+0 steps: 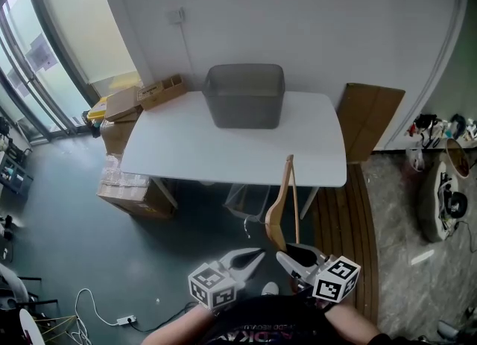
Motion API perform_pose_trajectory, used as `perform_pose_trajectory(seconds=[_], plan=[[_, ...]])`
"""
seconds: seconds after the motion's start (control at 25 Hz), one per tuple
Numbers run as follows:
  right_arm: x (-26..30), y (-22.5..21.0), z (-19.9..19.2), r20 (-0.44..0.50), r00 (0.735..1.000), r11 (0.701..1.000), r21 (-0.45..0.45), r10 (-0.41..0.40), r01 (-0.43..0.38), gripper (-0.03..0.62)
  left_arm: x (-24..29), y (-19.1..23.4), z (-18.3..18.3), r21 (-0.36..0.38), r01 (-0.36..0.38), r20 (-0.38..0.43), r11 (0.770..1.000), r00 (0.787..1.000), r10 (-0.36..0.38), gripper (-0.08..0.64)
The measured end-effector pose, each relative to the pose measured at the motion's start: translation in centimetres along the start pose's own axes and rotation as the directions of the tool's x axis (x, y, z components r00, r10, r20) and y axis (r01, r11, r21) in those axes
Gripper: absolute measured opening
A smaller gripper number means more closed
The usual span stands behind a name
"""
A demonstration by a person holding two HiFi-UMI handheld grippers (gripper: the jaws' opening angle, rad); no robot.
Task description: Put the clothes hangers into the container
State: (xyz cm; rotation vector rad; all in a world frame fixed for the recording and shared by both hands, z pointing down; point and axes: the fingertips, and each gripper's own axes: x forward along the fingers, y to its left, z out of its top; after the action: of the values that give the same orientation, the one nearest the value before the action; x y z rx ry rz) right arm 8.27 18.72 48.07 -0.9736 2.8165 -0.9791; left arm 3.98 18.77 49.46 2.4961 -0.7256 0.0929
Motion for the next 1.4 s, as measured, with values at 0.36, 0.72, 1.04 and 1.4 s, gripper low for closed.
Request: perform_pose_trajectory(seconds=[0.36,0.72,1.04,1.4], plan=[[4.3,0.3,1.9,0.025,1.0,1.0,-0.003,-0.014,0.014,0.097,-1.4,3.6,2.6,0.004,0.021,-0.011,1.0,1.0,-0.021,0.006],[8.5,0.5,3.4,0.045,0.997,0.998,-0.006,-0.06,0.06,0.097,-2.2,7.4,4.8,-0.001,0.073,-0.024,0.997,0.997,-0.073,0.006],[12.5,0.1,4.5,0.053,0.993,0.995,-0.007,-0.103,0.103,0.097,-3.4,11.2,6.3,-0.007,0.108,-0.028,0.994,0.994,-0.109,0.006],[17.5,0.4,6.1,0.066,0.99,0.992,-0.021,-0.122,0.124,0.097,-5.6,15.4,8.5,-0.002,0.128,-0.027,0.992,0.991,-0.128,0.006]])
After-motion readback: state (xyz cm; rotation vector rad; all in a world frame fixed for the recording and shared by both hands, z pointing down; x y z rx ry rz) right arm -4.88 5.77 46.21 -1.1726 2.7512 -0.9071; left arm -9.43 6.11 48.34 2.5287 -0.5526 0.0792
